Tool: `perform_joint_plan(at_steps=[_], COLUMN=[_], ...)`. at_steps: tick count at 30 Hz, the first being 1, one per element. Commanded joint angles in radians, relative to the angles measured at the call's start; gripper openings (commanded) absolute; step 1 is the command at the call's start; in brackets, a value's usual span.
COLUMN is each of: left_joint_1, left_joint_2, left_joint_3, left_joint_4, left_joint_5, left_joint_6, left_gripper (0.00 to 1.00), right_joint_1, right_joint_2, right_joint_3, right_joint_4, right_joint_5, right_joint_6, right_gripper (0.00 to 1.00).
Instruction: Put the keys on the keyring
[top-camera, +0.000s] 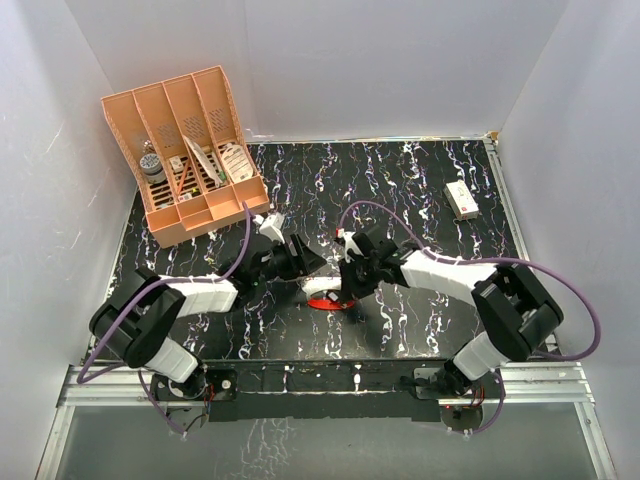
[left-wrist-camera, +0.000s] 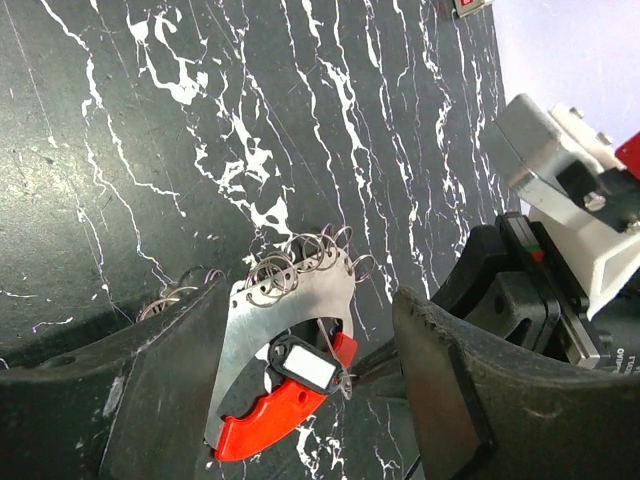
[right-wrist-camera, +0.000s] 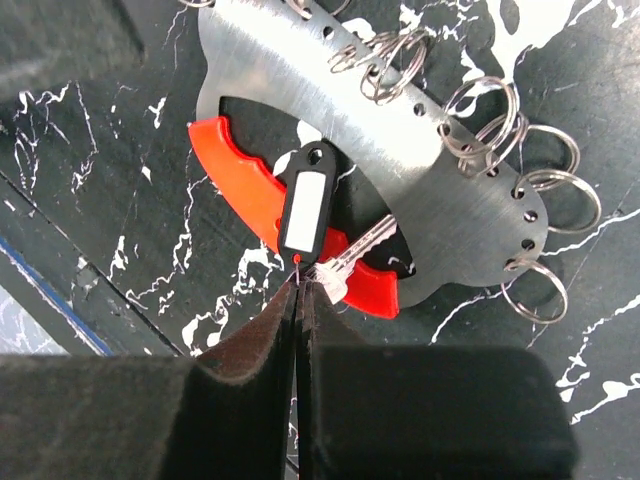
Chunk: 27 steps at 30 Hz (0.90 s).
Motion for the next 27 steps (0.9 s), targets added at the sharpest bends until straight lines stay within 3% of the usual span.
perform_joint_plan(at_steps=[1,15,27], left_joint_1=[0.007,0.009,0.009], left_joint_2=[0.027,0.099,0.097], left_joint_3=[-0.019,-0.085,-0.099], left_joint_4=[0.066,0.185,0.196], left_joint_5=[0.035,0.053,0.057], left_joint_6=[-0.004,-0.061,-0.071], left_gripper=[0.65,0.64,0.64], right_joint_1=[0.002,0.002,0.003], right_joint_2=[0.021,0.132,0.072], right_joint_3=[0.081,0.186,0.167], right_joint_4=[0.052,0.086,0.136], right_joint_5=[-0.008,0.032,0.108], right_joint_6=[0.008,0.021,0.031], right_gripper=[0.0,0.0,0.0])
